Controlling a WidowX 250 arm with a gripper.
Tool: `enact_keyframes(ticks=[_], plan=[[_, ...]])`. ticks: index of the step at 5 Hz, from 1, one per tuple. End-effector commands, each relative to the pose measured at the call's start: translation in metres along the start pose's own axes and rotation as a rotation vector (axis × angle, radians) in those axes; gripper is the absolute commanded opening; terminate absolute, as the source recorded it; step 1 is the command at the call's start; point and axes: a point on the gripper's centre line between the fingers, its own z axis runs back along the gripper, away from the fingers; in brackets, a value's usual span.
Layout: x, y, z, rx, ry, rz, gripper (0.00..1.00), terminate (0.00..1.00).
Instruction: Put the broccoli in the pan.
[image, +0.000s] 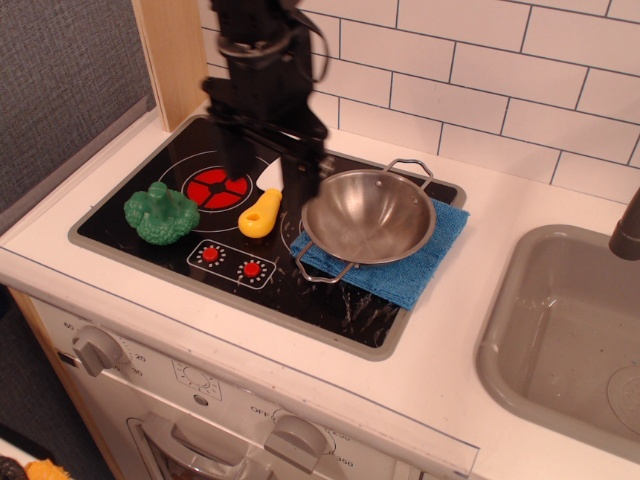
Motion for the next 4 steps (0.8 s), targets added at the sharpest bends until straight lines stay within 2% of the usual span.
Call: enact_keyframes(ticks=[1, 4], plan=[[0.0, 0.046, -0.003, 0.027, -0.027, 0.065, 1.0, 0.0], [-0.019, 0.079, -0.007, 0.086, 0.023, 0.136, 1.0, 0.0]])
